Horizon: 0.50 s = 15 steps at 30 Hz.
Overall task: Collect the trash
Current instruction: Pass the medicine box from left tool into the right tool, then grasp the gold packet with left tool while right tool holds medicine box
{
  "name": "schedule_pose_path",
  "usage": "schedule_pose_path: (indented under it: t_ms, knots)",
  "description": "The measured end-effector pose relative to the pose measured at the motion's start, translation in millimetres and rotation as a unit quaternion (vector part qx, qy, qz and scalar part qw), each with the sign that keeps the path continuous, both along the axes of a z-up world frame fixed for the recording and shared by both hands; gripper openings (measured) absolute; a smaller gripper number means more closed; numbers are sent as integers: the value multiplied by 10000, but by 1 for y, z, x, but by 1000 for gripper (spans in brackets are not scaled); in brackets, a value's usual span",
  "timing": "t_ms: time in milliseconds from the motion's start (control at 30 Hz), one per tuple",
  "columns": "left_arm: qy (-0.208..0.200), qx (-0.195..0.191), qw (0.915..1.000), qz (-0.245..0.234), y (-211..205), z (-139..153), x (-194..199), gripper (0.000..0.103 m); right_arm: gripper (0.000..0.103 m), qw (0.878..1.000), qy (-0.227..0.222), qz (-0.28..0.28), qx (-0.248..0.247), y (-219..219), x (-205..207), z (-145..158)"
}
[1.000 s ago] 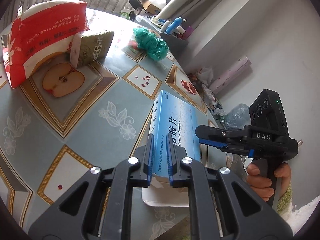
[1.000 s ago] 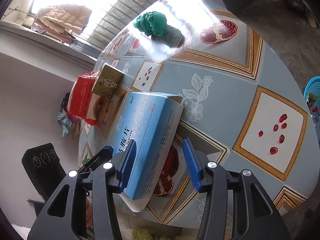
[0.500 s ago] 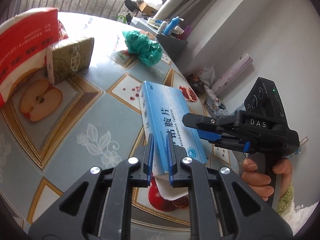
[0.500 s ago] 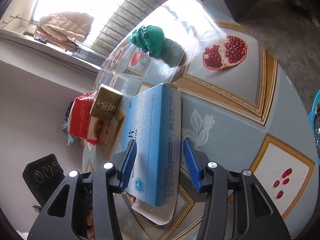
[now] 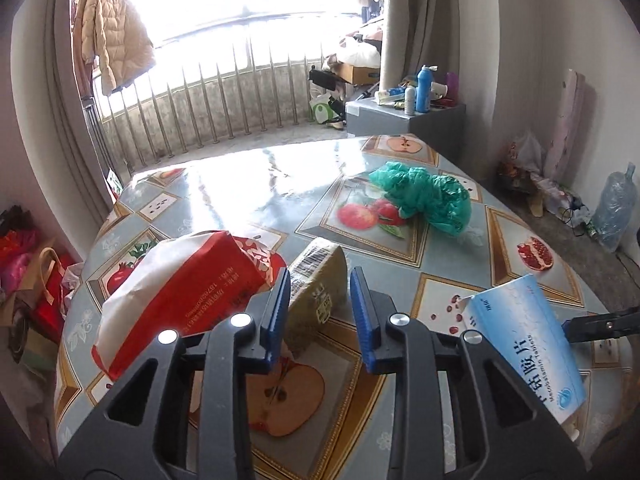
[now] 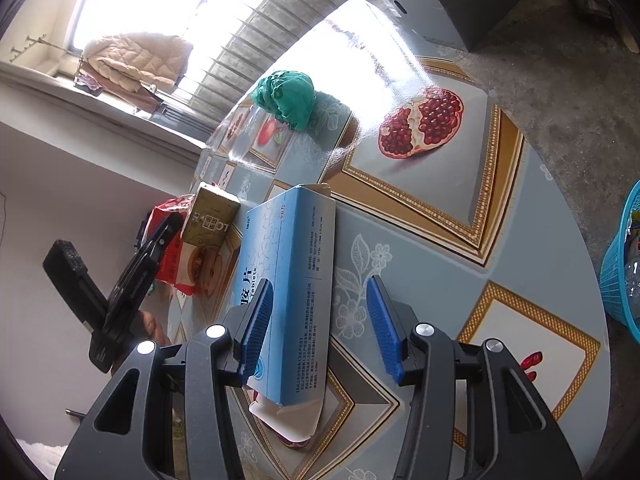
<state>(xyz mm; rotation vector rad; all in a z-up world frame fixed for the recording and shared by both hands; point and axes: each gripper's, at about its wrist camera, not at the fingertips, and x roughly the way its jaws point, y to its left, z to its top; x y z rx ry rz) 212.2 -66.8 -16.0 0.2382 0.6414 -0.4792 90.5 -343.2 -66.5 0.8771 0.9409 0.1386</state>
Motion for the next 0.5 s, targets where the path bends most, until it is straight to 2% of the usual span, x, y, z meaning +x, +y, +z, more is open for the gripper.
schedule_pose_path:
  t_ms: [100,167,233,333,367,433,500]
  knots:
    - [149,-34,9998,91,1,-5,7,29,48,10000,-18,30,-19,-3,-3,0]
    - [224,-128,9997,-35,2,-4,3,29,48,10000,-28,22,10,-4,-4,-1]
    - [508,-399,9975,-298,4,-3,-2,29,48,10000,-40,16,28,-6,-6,-2]
    - [1192,-930,9850,-827,9,-4,-11,29,48,10000,-45,-2,29,-8,-8,-1]
    - [1295,-1041,9818,-921,10,-4,-15,29,48,10000,-41,-9,24,-8,-9,-1]
    - [1199,-1125,9815,-980,14,0,-21,29,48,10000,-42,-22,10,-9,-11,0]
    - [936,-1068,9853,-946,15,4,-24,31,48,10000,-68,-10,25,-8,-15,2]
